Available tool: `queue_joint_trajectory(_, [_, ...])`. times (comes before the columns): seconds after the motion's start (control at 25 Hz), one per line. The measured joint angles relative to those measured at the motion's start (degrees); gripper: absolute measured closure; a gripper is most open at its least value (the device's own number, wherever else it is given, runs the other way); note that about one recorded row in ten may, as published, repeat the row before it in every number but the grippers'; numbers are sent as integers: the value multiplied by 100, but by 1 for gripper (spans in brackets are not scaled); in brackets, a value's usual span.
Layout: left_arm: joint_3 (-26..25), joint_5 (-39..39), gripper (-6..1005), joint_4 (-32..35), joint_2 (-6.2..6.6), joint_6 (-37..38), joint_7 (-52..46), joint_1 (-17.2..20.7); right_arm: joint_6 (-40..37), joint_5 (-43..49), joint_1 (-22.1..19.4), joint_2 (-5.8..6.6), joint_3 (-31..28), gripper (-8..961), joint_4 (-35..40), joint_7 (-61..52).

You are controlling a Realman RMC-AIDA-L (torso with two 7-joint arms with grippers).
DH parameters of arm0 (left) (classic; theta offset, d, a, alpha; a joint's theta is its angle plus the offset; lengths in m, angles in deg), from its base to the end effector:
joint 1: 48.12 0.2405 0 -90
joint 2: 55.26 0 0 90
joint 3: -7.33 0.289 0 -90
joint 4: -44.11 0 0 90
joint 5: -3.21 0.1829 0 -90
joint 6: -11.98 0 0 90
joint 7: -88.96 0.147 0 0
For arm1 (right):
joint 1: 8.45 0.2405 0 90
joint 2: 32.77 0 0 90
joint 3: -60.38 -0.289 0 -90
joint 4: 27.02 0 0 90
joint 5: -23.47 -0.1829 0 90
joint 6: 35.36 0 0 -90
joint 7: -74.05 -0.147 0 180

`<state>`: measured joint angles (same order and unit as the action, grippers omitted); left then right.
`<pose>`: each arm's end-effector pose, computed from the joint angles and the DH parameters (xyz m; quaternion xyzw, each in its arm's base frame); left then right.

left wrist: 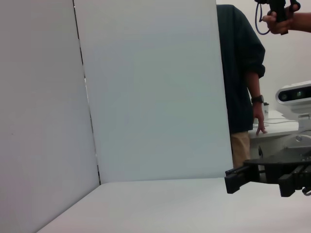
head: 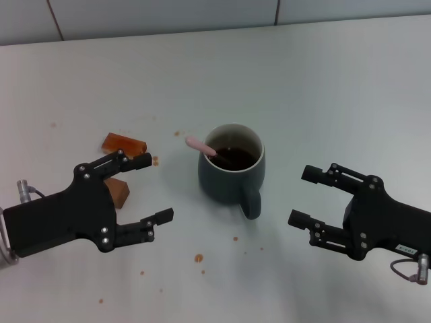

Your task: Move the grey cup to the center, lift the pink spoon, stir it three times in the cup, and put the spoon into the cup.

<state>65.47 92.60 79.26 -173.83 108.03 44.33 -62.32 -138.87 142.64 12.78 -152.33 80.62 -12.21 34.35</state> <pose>-0.2889 0.2382 -0.0265 -0.9278 -0.0107 -0.3259 0.1815 0.2940 0.2289 -0.0432 -0.8950 0.1101 0.3944 0.1767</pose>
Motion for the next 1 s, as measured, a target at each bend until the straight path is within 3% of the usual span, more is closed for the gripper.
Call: queue_joint_trajectory(1.0, [-5, -26, 155, -104, 1, 0, -23, -30, 29, 1, 55, 11, -2, 210, -13, 7])
